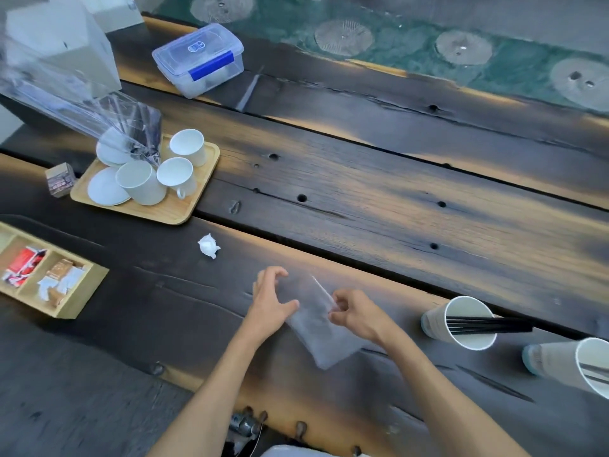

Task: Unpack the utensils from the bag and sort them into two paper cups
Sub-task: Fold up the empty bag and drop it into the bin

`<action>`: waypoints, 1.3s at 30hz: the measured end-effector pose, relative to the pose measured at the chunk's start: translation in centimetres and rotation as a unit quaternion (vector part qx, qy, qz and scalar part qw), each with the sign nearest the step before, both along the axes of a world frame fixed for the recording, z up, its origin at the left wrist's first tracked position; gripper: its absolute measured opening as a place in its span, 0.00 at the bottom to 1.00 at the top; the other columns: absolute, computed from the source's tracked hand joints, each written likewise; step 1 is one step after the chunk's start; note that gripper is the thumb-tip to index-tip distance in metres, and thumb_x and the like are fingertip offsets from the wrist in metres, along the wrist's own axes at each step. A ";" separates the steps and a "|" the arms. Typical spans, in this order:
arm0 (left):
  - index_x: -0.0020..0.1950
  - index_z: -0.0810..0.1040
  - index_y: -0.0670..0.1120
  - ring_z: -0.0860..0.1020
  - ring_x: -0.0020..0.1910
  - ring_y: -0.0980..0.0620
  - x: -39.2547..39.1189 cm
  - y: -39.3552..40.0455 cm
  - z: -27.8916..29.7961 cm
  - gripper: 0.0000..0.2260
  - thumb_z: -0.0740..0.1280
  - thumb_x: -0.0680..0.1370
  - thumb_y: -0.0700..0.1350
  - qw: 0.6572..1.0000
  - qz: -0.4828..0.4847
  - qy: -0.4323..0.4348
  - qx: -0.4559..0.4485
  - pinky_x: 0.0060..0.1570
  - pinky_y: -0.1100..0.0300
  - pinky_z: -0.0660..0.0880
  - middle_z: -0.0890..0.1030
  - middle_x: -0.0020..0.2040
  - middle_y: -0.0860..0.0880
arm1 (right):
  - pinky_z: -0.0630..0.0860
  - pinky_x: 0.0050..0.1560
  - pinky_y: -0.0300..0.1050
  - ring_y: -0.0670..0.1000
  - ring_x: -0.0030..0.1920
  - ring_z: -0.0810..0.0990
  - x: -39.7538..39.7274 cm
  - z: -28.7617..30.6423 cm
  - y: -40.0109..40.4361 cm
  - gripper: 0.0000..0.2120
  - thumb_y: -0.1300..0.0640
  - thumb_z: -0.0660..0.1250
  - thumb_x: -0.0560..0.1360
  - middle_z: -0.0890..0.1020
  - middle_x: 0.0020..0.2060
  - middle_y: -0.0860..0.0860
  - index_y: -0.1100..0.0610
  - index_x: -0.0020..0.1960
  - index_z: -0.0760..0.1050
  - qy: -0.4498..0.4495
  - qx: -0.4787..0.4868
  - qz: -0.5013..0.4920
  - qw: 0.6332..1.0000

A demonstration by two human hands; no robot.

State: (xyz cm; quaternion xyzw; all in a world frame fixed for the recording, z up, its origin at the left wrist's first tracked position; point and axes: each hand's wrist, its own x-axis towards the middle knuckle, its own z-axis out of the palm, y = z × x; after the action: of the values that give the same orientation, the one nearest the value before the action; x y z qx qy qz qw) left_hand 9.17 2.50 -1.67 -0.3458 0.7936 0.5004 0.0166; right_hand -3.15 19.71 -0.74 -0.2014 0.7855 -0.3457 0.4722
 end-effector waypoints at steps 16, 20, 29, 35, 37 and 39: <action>0.51 0.81 0.36 0.84 0.41 0.47 14.4 1.8 7.0 0.05 0.68 0.78 0.36 0.878 0.333 0.172 0.298 0.36 0.56 0.80 0.86 0.44 0.42 | 0.80 0.51 0.57 0.62 0.47 0.84 6.8 7.1 -0.1 0.14 0.63 0.75 0.68 0.84 0.50 0.66 0.65 0.51 0.77 -0.235 -0.181 -0.142 0.944; 0.53 0.81 0.39 0.85 0.44 0.46 18.9 3.9 7.4 0.06 0.68 0.79 0.39 0.828 0.436 0.189 0.297 0.42 0.49 0.82 0.86 0.47 0.42 | 0.80 0.51 0.54 0.61 0.53 0.85 11.6 6.5 -0.9 0.13 0.63 0.70 0.75 0.85 0.53 0.60 0.65 0.58 0.79 -0.243 -0.153 -0.048 0.957; 0.46 0.82 0.38 0.85 0.35 0.48 30.6 15.9 3.0 0.03 0.71 0.76 0.39 0.733 0.611 0.102 0.283 0.38 0.58 0.80 0.85 0.37 0.46 | 0.83 0.50 0.59 0.61 0.47 0.86 21.0 3.7 -1.2 0.06 0.65 0.66 0.76 0.86 0.48 0.62 0.63 0.52 0.79 -0.189 -0.081 0.026 0.978; 0.41 0.79 0.36 0.84 0.37 0.44 34.9 20.3 -4.8 0.07 0.68 0.78 0.37 0.630 0.710 0.096 0.299 0.31 0.64 0.77 0.80 0.34 0.42 | 0.81 0.48 0.58 0.58 0.41 0.84 27.0 -2.4 -0.9 0.09 0.68 0.58 0.79 0.84 0.43 0.63 0.64 0.45 0.76 -0.197 0.029 0.063 0.978; 0.40 0.80 0.36 0.84 0.32 0.48 35.6 20.8 -7.6 0.07 0.68 0.78 0.35 0.596 0.736 0.092 0.309 0.29 0.65 0.77 0.81 0.34 0.42 | 0.81 0.42 0.52 0.57 0.38 0.81 28.3 -5.7 -1.2 0.06 0.66 0.59 0.80 0.82 0.43 0.68 0.66 0.49 0.73 -0.183 0.073 0.062 0.978; 0.41 0.79 0.36 0.83 0.28 0.50 36.0 20.9 -10.2 0.06 0.67 0.78 0.34 0.566 0.748 0.099 0.332 0.29 0.65 0.77 0.83 0.33 0.41 | 0.78 0.32 0.43 0.55 0.34 0.79 29.2 -9.2 -1.5 0.04 0.68 0.58 0.80 0.78 0.42 0.74 0.67 0.49 0.71 -0.193 0.107 0.043 0.974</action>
State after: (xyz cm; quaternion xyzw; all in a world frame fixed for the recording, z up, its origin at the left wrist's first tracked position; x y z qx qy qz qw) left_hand 45.17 23.35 -11.89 -0.7341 0.0257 0.5937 -0.3285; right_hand 26.02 18.18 -9.96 -0.1127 0.7025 -0.2708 0.6484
